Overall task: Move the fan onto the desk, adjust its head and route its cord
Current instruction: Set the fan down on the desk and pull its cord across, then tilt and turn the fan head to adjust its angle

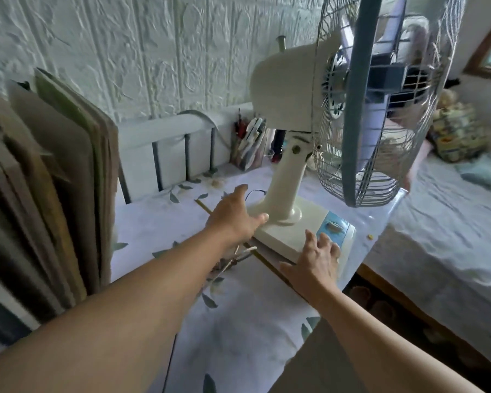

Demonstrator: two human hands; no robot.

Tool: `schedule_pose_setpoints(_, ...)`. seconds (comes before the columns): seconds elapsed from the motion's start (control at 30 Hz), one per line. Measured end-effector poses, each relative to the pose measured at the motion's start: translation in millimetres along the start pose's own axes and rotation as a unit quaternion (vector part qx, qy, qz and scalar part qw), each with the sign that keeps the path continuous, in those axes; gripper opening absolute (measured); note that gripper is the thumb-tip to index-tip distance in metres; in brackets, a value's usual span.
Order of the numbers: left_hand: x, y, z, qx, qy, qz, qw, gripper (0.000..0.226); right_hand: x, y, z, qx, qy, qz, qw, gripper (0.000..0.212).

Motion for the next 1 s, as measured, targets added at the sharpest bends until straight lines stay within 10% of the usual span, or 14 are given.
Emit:
schedule_pose_setpoints(0.57, 35, -32, -97, 0.027, -0.073, 0.191, 0.978, 0.049, 9, -15, -27, 0.007, 0.044, -0.003, 0.999, 0.062)
schedule_pose_setpoints(1.0, 35, -38, -93, 0.117, -0.069, 0.117, 0.984, 0.059, 31, 1, -59, 0.034, 0.174, 0.021, 0.984, 0.05)
Point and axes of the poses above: each hand's wrist, its own z-axis away from the middle knuckle, its own y-axis out of the back of the hand, x = y × z, the point moved 1 cm from there along -z, towards the middle knuckle, and after that the axes turned 14 degrees about -y, right-handed, at the moved point
